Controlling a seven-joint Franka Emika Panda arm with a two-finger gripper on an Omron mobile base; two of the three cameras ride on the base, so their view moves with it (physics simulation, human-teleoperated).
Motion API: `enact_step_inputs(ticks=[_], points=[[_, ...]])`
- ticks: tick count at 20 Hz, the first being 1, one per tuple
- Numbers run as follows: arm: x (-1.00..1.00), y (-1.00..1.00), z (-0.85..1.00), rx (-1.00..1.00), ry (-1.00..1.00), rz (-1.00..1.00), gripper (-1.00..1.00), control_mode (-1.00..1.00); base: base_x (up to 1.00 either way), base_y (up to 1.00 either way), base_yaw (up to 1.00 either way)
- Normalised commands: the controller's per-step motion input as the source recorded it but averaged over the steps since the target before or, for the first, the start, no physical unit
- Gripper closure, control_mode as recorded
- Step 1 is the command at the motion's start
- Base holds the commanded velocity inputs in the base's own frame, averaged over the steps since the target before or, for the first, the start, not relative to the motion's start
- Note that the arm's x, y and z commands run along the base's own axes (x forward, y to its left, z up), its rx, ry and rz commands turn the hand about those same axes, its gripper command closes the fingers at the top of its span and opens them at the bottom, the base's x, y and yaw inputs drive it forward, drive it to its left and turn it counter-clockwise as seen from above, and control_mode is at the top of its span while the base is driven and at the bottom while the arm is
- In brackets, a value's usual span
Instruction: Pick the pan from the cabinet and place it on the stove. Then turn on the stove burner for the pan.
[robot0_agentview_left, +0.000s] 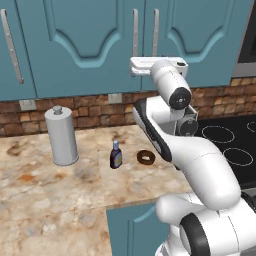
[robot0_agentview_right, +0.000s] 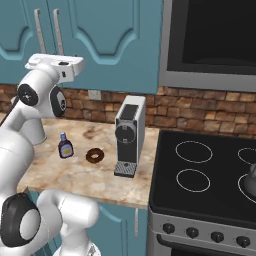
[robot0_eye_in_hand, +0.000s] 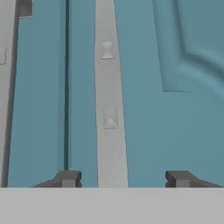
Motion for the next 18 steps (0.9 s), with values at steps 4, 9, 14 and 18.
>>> enact_step_inputs(ticks=[4,9,14,18], points=[[0.01,0.10,-0.09,-0.01,0.00,0.00,1.00,-1.00,0.00,0.00,0.00],[0.00,0.36,-0.15,-0.05,0.00,0.00,1.00,-1.00,0.00,0.00,0.00],[0.00,0.17,-0.04,-0.03,0.02,0.00,1.00,-1.00,0.00,0.00,0.00],[-0.50,-0.11,-0.12,0.01,0.02,0.01,1.00,-1.00,0.00,0.00,0.00]])
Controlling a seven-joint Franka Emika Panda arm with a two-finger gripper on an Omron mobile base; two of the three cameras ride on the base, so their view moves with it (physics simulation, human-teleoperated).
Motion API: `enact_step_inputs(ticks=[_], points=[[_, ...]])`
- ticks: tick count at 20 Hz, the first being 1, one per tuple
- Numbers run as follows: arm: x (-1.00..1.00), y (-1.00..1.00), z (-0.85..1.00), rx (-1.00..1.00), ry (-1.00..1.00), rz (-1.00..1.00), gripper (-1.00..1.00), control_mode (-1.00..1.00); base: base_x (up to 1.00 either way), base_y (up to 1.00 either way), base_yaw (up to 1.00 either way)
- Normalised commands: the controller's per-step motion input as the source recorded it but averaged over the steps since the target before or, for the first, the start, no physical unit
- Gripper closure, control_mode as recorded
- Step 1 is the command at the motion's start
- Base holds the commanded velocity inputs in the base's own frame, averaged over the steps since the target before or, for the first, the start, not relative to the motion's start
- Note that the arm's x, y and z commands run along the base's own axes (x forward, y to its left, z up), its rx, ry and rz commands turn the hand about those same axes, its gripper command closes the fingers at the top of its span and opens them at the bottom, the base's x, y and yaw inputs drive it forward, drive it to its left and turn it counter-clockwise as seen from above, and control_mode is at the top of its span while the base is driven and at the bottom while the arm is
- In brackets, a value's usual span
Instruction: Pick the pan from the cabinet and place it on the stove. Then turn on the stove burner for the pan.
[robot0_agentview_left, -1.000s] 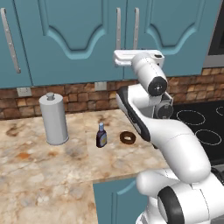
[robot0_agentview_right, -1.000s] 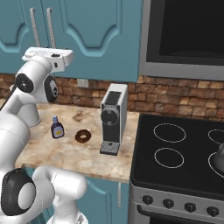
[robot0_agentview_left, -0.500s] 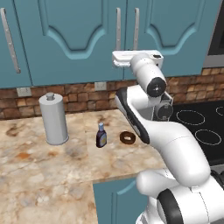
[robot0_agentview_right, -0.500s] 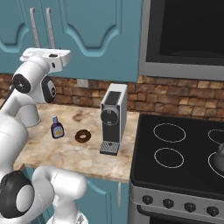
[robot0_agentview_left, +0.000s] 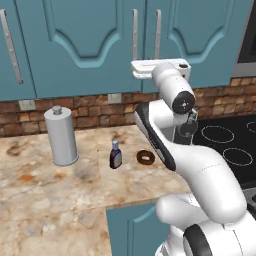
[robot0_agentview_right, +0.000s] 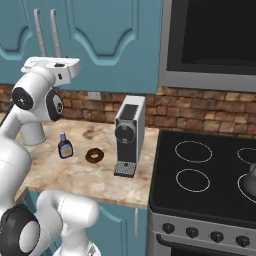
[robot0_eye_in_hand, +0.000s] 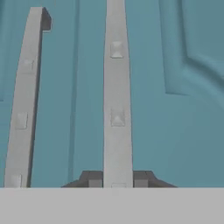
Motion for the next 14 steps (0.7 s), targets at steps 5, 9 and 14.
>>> enact_step_inputs(ticks=[5,9,14], points=[[-1.00,-0.27,-0.07,0.03,0.00,0.00,1.00,-1.00,0.00,0.00,0.00],[-0.82,-0.38,0.00,0.00,0.12,0.04,1.00,-1.00,0.00,0.00,0.00],[-0.63,-0.77,-0.04,0.00,0.14,0.12,1.00,-1.00,0.00,0.00,0.00]])
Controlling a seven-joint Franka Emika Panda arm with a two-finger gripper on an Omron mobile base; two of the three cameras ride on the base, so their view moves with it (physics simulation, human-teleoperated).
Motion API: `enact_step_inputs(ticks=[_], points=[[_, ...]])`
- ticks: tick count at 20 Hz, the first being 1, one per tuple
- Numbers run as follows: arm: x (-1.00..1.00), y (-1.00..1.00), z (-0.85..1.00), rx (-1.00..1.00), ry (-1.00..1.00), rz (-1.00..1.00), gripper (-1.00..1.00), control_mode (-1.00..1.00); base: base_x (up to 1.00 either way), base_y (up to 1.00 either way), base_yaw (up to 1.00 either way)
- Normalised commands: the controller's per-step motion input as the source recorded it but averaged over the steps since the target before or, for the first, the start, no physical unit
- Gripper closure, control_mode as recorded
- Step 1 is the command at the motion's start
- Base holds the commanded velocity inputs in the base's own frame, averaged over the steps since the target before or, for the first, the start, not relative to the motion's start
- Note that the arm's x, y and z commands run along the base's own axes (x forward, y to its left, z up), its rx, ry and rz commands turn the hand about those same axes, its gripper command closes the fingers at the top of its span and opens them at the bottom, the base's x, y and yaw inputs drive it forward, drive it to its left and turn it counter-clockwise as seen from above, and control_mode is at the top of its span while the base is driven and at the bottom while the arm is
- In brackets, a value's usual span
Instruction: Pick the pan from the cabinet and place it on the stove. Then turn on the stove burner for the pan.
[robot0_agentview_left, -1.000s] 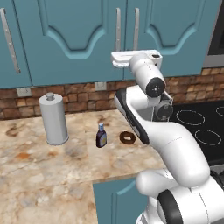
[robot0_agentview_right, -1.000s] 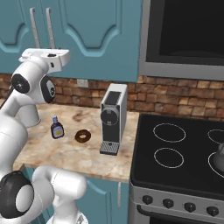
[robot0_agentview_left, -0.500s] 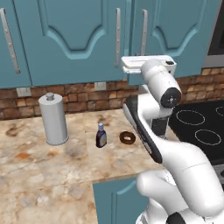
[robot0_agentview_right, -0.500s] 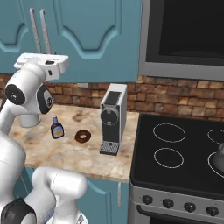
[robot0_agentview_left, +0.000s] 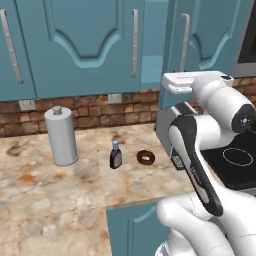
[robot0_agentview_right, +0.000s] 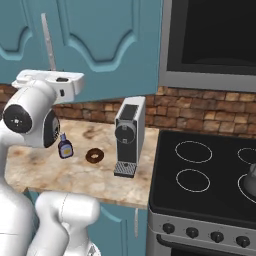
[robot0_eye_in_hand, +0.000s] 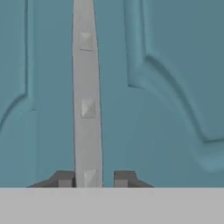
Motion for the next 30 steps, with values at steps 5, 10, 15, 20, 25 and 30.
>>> enact_step_inputs(ticks=[5,10,15,20,25,30], points=[[-0.72,-0.92,-0.14,0.00,0.14,0.12,1.00,-1.00,0.00,0.00,0.00],[-0.59,-0.15,-0.29,-0.01,0.04,0.09,-1.00,-1.00,0.00,0.00,0.00],[-0.93,-0.07,-0.05,0.00,-0.11,0.06,-1.00,-1.00,0.00,0.00,0.00],[-1.00,0.21,-0.02,-0.10,-0.21,0.13,-1.00,-1.00,0.00,0.00,0.00],[-0.74,0.93,0.00,-0.31,-0.24,0.04,-1.00,-1.00,0.00,0.00,0.00],[-0.06,1.00,-0.02,-0.36,-0.04,-0.05,-1.00,-1.00,0.00,0.00,0.00]])
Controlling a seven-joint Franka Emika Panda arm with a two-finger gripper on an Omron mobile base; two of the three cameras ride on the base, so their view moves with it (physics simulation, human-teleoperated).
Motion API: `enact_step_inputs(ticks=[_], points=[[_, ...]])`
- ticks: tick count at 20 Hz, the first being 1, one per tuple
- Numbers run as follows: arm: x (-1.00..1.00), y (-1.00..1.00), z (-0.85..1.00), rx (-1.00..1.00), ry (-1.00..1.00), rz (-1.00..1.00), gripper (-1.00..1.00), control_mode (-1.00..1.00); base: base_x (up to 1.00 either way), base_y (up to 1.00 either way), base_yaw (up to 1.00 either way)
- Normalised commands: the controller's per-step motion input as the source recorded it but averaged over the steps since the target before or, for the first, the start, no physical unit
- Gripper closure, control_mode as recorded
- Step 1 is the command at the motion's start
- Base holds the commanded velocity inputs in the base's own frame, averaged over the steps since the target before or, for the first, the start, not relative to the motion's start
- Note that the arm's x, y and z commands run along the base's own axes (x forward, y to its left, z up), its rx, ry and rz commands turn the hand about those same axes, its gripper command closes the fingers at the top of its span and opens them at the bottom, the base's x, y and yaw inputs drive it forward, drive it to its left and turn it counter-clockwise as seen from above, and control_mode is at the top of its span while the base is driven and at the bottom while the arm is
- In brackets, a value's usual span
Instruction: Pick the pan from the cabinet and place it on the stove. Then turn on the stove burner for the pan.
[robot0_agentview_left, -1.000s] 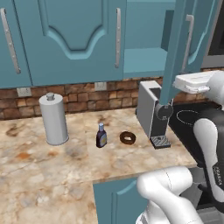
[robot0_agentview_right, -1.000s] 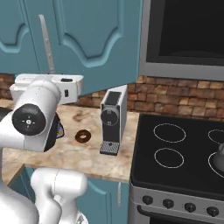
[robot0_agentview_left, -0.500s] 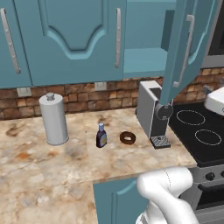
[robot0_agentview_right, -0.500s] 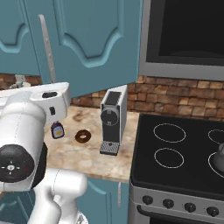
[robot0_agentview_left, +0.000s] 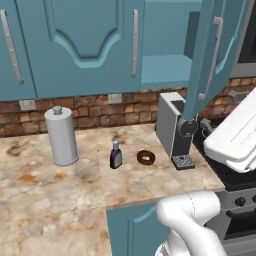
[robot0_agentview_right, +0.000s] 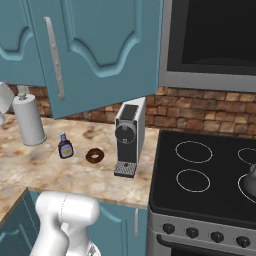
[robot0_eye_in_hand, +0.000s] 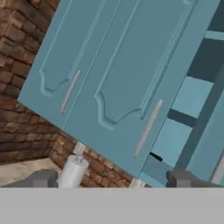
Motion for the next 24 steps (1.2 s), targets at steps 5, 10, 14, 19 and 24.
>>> enact_step_inputs(ticks=[5,10,14,19,24], points=[[0.11,0.86,-0.15,-0.31,0.09,-0.20,-1.00,-1.00,0.00,0.00,0.00],[0.52,0.24,-0.21,-0.24,0.28,-0.29,-1.00,-1.00,0.00,0.00,0.00],[0.67,0.00,-0.18,-0.19,0.36,-0.28,-1.00,-1.00,0.00,0.00,0.00],[0.69,-0.10,-0.21,-0.16,0.34,-0.24,-1.00,-1.00,0.00,0.00,0.00],[0.62,-0.21,-0.32,-0.14,0.28,-0.20,-1.00,-1.00,0.00,0.00,0.00]])
